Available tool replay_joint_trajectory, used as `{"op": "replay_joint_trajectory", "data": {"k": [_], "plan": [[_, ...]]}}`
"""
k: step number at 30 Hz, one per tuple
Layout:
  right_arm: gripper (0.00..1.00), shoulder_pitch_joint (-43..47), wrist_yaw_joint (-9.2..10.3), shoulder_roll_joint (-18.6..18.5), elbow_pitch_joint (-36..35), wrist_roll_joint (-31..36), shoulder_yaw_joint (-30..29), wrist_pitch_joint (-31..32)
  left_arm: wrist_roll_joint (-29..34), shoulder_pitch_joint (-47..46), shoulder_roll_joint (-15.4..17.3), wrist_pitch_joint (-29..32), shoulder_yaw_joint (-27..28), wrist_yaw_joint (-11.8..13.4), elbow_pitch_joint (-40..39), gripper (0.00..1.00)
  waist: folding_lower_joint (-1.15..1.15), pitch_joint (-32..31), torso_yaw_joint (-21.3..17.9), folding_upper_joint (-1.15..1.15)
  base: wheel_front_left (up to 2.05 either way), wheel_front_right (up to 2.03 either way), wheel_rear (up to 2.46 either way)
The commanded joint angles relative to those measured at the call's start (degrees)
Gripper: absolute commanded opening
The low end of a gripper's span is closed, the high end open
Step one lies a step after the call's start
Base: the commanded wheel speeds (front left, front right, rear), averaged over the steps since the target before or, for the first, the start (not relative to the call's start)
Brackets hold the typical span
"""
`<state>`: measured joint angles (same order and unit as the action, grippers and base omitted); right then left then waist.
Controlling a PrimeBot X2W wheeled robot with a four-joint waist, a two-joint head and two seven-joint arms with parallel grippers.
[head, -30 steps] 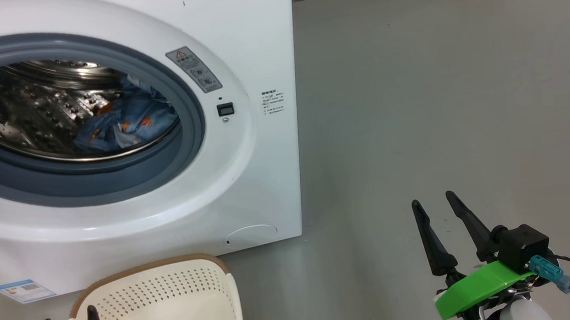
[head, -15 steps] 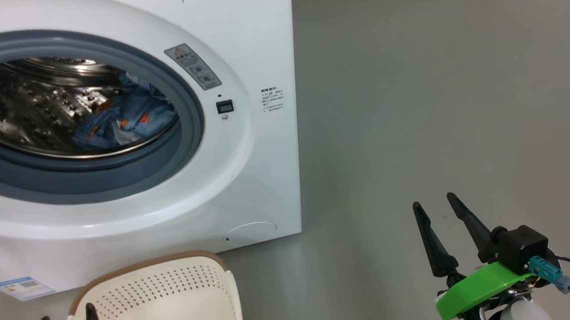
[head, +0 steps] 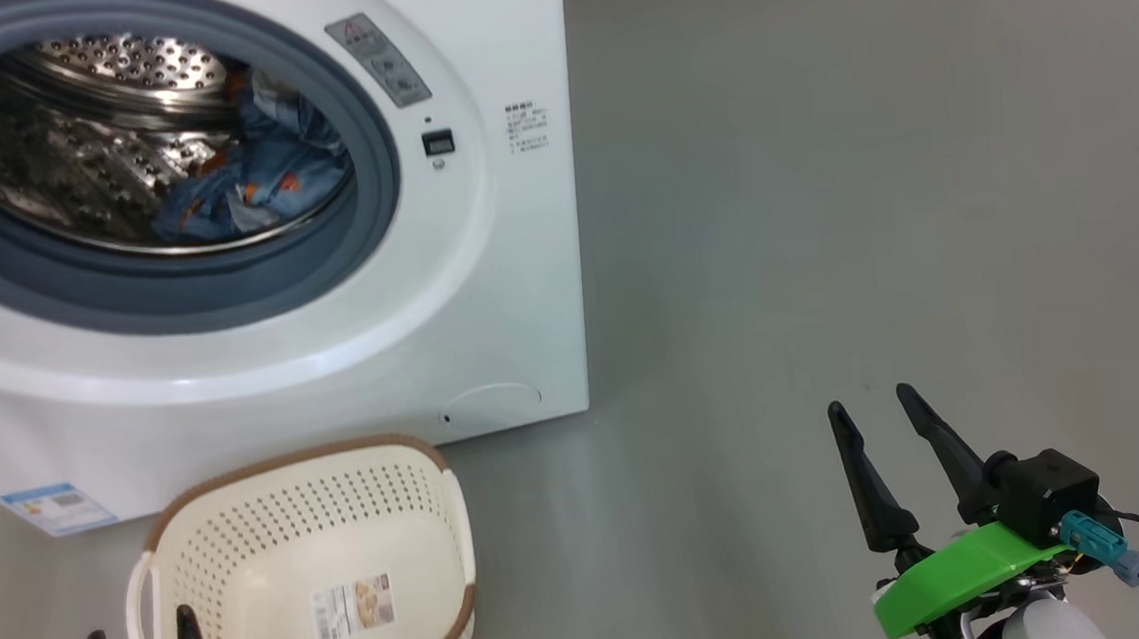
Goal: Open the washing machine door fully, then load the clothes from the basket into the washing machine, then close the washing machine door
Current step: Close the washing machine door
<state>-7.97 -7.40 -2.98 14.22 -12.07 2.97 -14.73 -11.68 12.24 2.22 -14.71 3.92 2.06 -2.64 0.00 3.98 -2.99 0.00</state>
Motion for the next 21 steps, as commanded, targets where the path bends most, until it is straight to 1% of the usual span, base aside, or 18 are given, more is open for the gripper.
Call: {"op": "replay_joint_trajectory", "data": {"k": [1,5,9,16,21], "plan": [[1.0,-0.28,-0.09,0.11,-1.43,0.5,1.17,-0.27,0.36,-2.62,0.65,-0.29,1.88,-0.11,-1.18,1.0,0.0,-0.01,0.01,0.0,-1.72,1.72,0.0],[1.0,-0.2,-0.09,0.11,-1.54,0.58,0.99,-0.27,0.45,-2.82,0.65,-0.29,1.85,-0.08,-1.18,1.0,0.0,0.01,0.09,0.0,-1.38,1.38,0.0],[1.0,-0.16,-0.09,0.11,-1.74,0.61,0.91,-0.27,0.41,-3.08,0.65,-0.29,1.77,-0.2,-1.04,1.0,0.0,0.09,0.32,0.0,-0.84,0.84,0.0],[1.0,-0.04,-0.09,0.11,-1.94,0.75,0.86,-0.27,-0.14,-3.41,0.65,-0.29,1.58,-0.64,-0.6,1.0,0.0,0.08,1.07,0.0,-0.17,0.17,0.0],[1.0,0.15,-0.09,0.11,-1.96,1.2,0.62,-0.27,-0.47,-3.69,0.65,-0.29,1.64,-0.62,-0.23,1.0,0.0,0.0,3.17,0.0,0.0,0.0,0.0]]}}
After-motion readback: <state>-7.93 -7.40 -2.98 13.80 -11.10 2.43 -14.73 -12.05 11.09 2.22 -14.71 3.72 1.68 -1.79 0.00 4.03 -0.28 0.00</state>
